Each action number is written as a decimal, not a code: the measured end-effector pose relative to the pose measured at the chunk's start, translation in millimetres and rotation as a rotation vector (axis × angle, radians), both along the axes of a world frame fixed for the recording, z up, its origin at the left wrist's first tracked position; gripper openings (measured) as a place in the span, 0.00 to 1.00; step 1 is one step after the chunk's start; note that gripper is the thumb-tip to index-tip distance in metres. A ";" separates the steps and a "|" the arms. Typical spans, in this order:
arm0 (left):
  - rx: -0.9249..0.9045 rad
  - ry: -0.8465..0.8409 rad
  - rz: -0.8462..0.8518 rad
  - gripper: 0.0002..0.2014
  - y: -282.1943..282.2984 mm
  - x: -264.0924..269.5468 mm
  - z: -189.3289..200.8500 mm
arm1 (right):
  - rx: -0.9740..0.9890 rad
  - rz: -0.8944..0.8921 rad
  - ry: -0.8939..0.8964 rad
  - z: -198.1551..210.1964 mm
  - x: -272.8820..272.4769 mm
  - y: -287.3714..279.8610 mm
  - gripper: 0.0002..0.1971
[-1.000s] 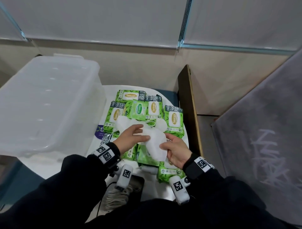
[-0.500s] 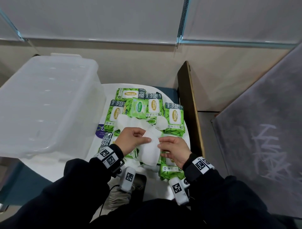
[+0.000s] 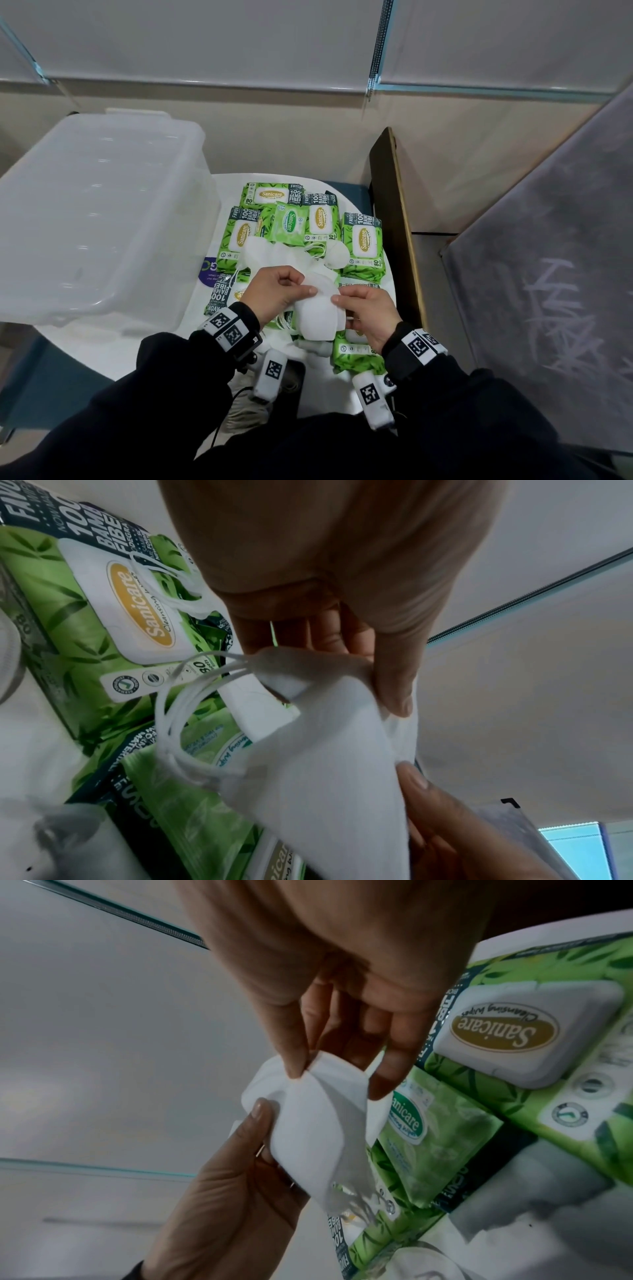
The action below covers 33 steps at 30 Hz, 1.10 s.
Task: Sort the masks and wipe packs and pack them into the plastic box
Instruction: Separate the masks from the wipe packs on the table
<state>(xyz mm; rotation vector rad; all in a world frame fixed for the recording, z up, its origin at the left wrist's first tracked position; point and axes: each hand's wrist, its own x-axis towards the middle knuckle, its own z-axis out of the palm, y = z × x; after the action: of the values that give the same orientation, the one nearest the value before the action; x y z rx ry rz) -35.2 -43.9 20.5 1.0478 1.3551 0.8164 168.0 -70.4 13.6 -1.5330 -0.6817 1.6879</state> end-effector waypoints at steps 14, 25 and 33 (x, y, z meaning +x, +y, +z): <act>-0.003 -0.039 0.022 0.14 -2.7 3.9 1.7 | 0.075 0.043 -0.078 5.0 2.3 1.2 0.03; 0.004 -0.021 0.029 0.14 -2.5 3.9 -0.6 | 0.064 0.072 -0.075 4.8 3.4 1.0 0.01; -0.009 -0.004 0.036 0.14 -0.4 5.2 -4.0 | 0.063 0.079 -0.073 6.4 5.7 2.6 0.01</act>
<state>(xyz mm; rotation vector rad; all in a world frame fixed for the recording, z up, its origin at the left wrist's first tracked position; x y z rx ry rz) -30.0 -44.3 16.4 1.0168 1.3762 0.8380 173.7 -67.7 20.0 -1.5481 -0.8362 1.6589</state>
